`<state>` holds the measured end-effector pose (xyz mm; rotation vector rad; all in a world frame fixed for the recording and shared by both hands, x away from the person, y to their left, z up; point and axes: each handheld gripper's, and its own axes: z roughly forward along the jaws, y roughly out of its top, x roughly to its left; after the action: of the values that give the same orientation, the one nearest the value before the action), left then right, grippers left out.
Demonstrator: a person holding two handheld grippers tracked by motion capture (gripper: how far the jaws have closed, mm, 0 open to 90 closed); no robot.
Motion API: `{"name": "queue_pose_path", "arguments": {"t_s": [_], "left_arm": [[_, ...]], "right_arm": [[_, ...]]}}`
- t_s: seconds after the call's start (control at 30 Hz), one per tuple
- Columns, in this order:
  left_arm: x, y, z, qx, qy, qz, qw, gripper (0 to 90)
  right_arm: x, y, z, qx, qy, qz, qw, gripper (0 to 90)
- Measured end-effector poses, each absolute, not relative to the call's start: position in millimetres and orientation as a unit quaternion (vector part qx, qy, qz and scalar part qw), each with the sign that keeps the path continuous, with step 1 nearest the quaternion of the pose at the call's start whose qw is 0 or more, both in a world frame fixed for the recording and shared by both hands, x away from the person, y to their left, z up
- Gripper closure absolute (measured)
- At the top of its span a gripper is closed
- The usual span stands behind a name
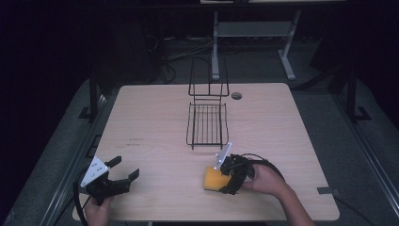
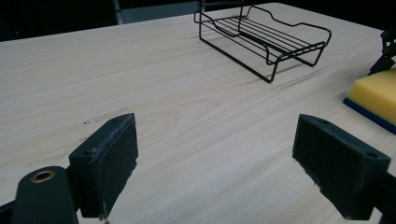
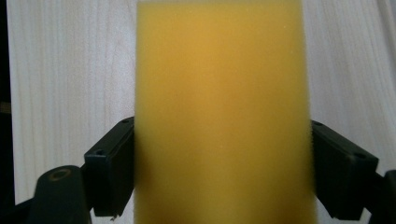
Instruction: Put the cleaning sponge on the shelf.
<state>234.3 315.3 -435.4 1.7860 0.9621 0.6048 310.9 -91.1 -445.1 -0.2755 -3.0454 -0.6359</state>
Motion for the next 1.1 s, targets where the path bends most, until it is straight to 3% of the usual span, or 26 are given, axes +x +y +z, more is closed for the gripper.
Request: {"name": "queue_pose_path", "arguments": {"t_s": [1.1], "left_arm": [[234.1,316.4,-435.0,0.732,0.398,0.249,0.493,13.4]], "right_arm": [[322.8,-92.1,-416.2,-0.076,-0.973,-0.220,0.004,21.8]]}}
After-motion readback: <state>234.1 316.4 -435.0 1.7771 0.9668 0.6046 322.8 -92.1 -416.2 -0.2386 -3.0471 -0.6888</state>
